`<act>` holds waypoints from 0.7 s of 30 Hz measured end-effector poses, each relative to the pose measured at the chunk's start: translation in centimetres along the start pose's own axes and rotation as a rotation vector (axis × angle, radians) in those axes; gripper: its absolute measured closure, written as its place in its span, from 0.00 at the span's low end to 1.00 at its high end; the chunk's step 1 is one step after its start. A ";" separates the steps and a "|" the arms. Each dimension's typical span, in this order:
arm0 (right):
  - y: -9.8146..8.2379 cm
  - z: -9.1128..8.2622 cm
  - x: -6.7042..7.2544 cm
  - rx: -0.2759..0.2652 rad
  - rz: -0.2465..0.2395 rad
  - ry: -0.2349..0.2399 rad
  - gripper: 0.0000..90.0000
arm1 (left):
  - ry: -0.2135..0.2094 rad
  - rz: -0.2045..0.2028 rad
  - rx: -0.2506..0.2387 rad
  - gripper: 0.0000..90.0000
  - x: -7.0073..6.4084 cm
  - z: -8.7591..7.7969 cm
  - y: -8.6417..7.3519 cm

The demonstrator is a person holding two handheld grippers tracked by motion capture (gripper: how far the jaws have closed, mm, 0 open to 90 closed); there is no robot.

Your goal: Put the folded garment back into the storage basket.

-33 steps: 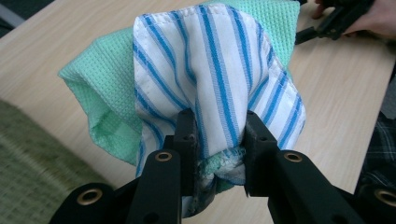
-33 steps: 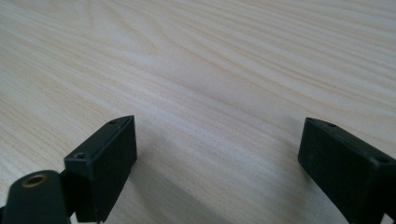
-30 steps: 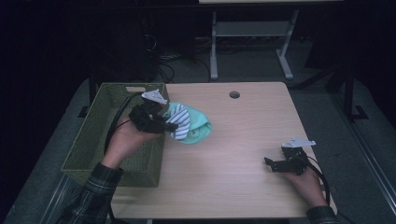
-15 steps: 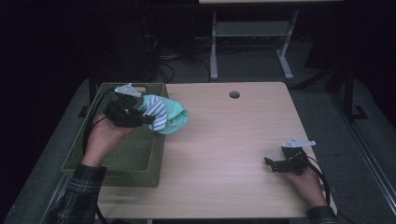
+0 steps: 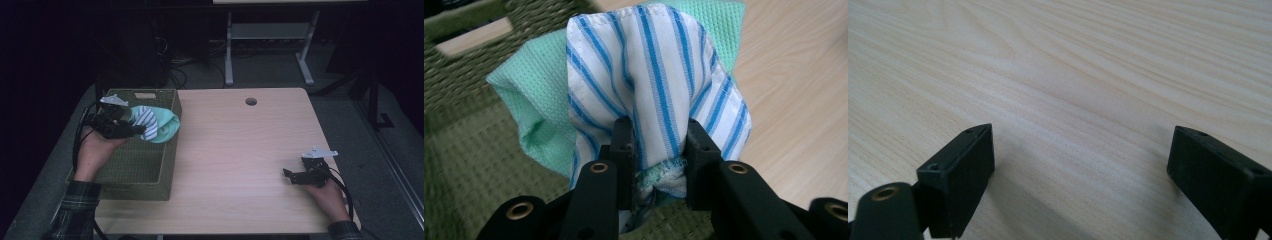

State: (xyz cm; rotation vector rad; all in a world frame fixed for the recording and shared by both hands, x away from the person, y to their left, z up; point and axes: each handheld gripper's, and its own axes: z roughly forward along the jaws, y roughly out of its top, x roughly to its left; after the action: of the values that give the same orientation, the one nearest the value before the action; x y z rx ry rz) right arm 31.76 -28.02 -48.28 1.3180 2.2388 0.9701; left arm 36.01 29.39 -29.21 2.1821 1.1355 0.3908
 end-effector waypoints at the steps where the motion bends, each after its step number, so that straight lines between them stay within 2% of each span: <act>1: 0.0 0.0 0.0 0.000 0.000 0.000 0.12 | 0.007 -0.013 -0.003 0.79 0.2 0.0 -0.2; 9: 0.0 0.0 0.0 0.000 0.001 -0.001 0.12 | 0.054 -0.071 0.015 0.79 2.1 0.7 -2.1; 16: 0.0 0.0 0.0 0.001 0.002 -0.001 0.12 | 0.083 -0.087 0.057 0.79 3.2 2.4 -3.5; 21: 0.0 0.0 0.0 0.001 0.002 -0.001 0.12 | 0.088 -0.098 0.073 0.78 3.5 3.5 -4.2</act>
State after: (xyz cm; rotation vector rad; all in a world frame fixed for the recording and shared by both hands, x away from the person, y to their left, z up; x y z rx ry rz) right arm 31.75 -28.03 -48.28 1.3213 2.2374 0.9693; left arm 37.31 32.62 -34.73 2.1803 1.3181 0.4123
